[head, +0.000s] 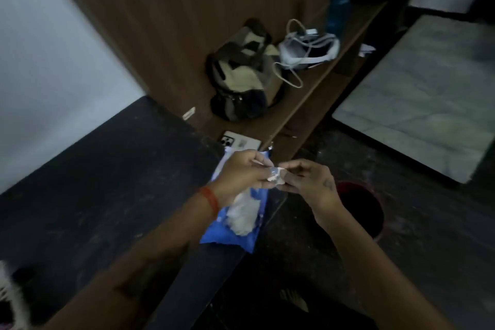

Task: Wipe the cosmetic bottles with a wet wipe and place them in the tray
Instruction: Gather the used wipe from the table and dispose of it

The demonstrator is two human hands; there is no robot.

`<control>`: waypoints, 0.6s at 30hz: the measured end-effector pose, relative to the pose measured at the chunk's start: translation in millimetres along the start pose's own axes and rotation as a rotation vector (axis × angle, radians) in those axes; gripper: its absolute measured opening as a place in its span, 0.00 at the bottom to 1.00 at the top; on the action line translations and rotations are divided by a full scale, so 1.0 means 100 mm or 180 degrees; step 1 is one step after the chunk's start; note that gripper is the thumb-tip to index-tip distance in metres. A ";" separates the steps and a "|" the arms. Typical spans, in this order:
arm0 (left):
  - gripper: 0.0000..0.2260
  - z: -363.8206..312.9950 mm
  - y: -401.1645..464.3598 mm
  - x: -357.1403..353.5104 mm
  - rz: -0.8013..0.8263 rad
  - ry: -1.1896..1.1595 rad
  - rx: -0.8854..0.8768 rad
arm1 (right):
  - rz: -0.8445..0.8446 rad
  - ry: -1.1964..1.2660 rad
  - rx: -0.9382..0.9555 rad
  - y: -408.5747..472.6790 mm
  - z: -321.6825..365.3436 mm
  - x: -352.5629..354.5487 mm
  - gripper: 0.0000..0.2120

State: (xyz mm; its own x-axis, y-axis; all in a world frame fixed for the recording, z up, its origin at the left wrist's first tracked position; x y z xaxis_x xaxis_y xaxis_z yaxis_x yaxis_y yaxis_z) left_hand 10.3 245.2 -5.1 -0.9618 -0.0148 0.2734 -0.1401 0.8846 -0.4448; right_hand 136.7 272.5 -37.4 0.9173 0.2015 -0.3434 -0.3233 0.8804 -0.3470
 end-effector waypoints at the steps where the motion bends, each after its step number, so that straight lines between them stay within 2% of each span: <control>1: 0.06 -0.01 0.15 -0.24 0.0071 0.0070 0.0066 | -0.0188 0.0076 -0.0048 0.02 -0.02 0.26 0.03; 6: 0.09 0.19 0.87 -1.26 0.0166 0.0633 0.0271 | -0.1168 0.0185 -0.0220 0.12 -0.32 1.41 0.03; 9: 0.03 0.46 1.26 -1.76 0.0140 0.0958 0.0345 | -0.1646 0.0249 -0.0413 0.25 -0.67 1.98 0.05; 12: 0.12 0.73 1.47 -2.09 0.0104 0.1039 0.0522 | -0.1970 0.0426 -0.0565 0.42 -1.03 2.42 0.04; 14: 0.18 0.81 1.51 -2.25 0.0231 0.1116 0.0523 | -0.2136 0.0407 -0.0752 0.48 -1.24 2.63 0.10; 16: 0.20 0.82 1.52 -2.33 0.0346 0.1347 0.0376 | -0.2132 0.0206 -0.0882 0.49 -1.33 2.74 0.16; 18: 0.20 0.76 1.45 -2.30 0.0349 0.1634 0.0173 | -0.2046 -0.0012 -0.0904 0.46 -1.31 2.73 0.17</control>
State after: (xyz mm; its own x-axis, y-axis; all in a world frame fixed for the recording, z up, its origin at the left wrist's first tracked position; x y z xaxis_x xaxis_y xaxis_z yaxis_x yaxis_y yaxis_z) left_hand 193.7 341.2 -197.0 -0.7343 0.3187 0.5994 -0.0702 0.8426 -0.5340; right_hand 341.5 312.0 -260.9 0.9476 -0.3192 0.0091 0.2355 0.6795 -0.6949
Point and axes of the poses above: each hand's wrist, its own y-axis towards the middle knuckle, its own x-axis out of the back of the hand, z = x × y, the point moved 10 cm from there along y, towards the middle knuckle, and after that the axes turned 9 degrees about y, right-handed, at the moved point
